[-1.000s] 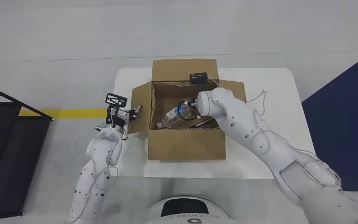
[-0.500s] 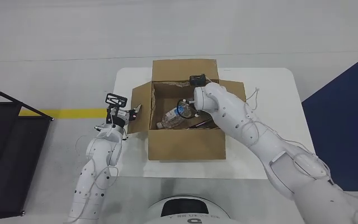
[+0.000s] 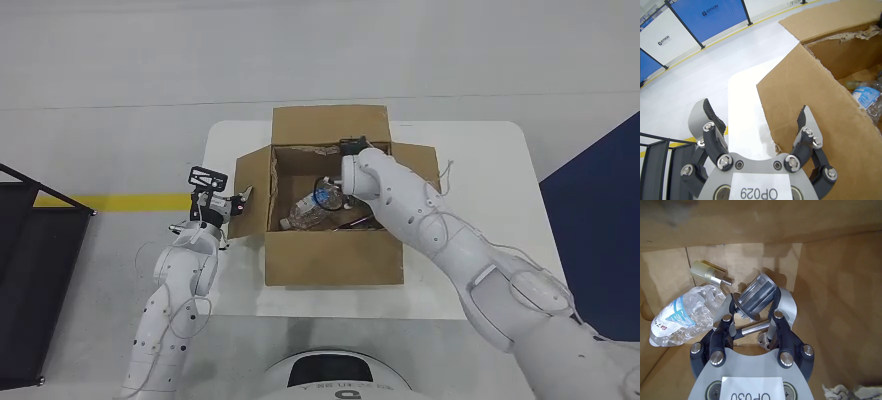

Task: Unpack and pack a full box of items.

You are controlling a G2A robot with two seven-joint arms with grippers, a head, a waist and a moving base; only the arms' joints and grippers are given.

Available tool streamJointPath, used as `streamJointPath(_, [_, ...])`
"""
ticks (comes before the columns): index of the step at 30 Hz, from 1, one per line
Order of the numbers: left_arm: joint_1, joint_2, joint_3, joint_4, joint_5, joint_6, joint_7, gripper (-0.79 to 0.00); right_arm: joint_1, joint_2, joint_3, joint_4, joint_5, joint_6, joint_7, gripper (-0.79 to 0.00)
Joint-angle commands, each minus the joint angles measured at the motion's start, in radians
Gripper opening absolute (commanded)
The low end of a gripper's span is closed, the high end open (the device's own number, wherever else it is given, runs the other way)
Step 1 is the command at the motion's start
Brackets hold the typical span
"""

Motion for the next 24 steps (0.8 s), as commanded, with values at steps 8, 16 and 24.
streamJointPath(8, [0.000,0.000,0.000,0.000,0.000,0.000,0.000,0.000,-0.003,-0.025,-0.004,0.010,-0.025,0.034,-0.025,-0.785])
streamJointPath(16, [0.000,0.000,0.000,0.000,0.000,0.000,0.000,0.000,-0.076,0.011,0.059,-0.147,-0.093,0.085,-0.054,-0.785])
streamJointPath(24, [0.000,0.000,0.000,0.000,0.000,0.000,0.000,0.000,-0.268,0.106,0.218,-0.464,-0.216,0.040,-0.043,-0.785])
